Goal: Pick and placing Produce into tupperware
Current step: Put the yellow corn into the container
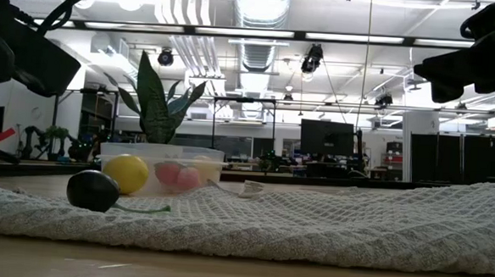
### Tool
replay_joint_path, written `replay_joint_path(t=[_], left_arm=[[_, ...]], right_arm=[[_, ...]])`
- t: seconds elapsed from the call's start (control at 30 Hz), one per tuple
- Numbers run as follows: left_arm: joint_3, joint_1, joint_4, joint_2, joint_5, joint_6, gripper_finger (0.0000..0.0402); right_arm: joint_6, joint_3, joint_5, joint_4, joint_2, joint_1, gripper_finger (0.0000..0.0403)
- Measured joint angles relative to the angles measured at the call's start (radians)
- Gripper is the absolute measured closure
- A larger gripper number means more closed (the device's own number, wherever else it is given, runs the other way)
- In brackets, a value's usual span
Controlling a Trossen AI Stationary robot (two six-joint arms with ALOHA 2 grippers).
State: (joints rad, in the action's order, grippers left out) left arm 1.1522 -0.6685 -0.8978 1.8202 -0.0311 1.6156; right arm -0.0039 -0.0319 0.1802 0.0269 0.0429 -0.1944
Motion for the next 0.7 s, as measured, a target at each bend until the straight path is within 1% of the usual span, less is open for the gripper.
replay_joint_path(t=[0.3,0.4,0.53,0.7], left_arm=[[0.0,0.0,0.0,0.0,0.0,-0.001,0.0174],[0.0,0.0,0.0,0.0,-0.026,-0.006,0.0179],[-0.001,0.0,0.0,0.0,-0.042,-0.009,0.0209],[-0.003,0.0,0.002,-0.001,-0.043,-0.032,0.0268]], right_arm=[[-0.005,0.0,0.0,0.0,0.0,0.0,0.0317],[-0.005,0.0,0.0,0.0,0.0,0.0,0.0313],[-0.004,0.0,0.0,0.0,0.0,0.0,0.0312],[-0.004,0.0,-0.001,0.0,0.0,0.0,0.032]])
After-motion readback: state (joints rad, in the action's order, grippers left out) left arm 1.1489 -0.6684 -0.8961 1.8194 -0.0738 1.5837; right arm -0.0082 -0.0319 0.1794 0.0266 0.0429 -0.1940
